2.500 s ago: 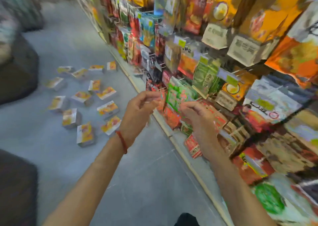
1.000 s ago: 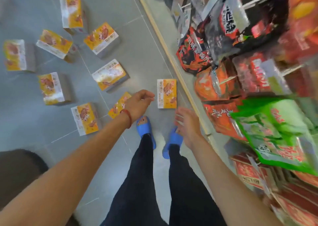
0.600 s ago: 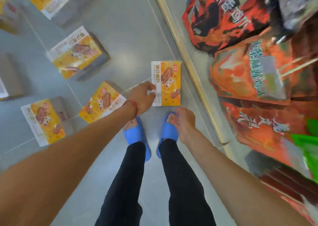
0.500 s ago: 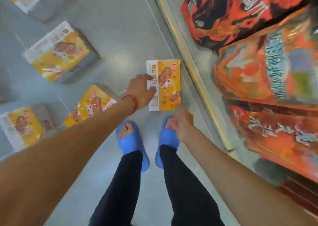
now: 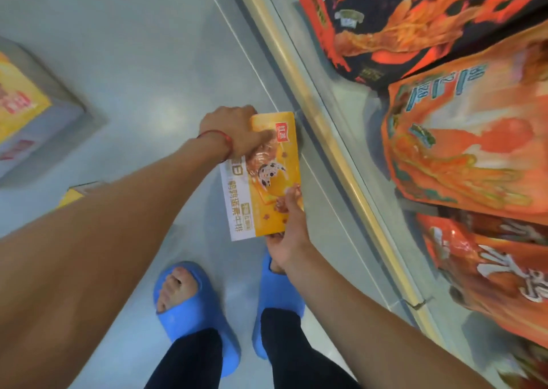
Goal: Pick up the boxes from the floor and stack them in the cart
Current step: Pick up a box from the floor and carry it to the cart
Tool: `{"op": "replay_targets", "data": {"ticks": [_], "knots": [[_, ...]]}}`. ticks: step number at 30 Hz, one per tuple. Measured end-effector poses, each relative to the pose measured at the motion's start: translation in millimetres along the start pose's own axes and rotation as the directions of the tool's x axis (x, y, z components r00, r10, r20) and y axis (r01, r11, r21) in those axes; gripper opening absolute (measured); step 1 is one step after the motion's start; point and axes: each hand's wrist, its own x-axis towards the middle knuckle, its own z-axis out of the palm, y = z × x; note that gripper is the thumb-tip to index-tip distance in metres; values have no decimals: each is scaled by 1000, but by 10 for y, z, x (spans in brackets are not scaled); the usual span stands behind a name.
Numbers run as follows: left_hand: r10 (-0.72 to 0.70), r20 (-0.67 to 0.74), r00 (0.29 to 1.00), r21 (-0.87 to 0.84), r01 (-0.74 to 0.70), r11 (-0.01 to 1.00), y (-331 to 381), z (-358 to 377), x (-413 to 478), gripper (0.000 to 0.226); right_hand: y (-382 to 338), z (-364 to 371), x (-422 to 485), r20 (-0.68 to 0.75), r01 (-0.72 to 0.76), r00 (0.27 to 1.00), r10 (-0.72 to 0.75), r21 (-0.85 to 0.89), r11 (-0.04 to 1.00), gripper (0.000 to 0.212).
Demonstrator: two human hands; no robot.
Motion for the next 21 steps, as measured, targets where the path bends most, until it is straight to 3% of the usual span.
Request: {"op": "replay_targets", "data": {"ticks": [10, 13, 15, 21], "knots": [[-167, -143, 976, -203, 137, 970, -111, -548, -1185, 67, -146, -9, -973, 121, 103, 989, -80, -194, 976, 58], [-218, -145, 965, -334, 159, 929, -93, -857, -1760, 68, -330, 48, -1644, 100, 118, 991, -90, -322, 939, 49], [-254, -113, 961, -465, 175, 868, -66, -1073, -2222, 70, -475, 86, -2162, 106, 169, 984, -140, -358, 918, 43], [-371, -11, 928, -843, 191, 503, 206, -1624, -3808, 62, -745, 100, -3703, 252, 396, 917, -310, -471, 788, 77]]}}
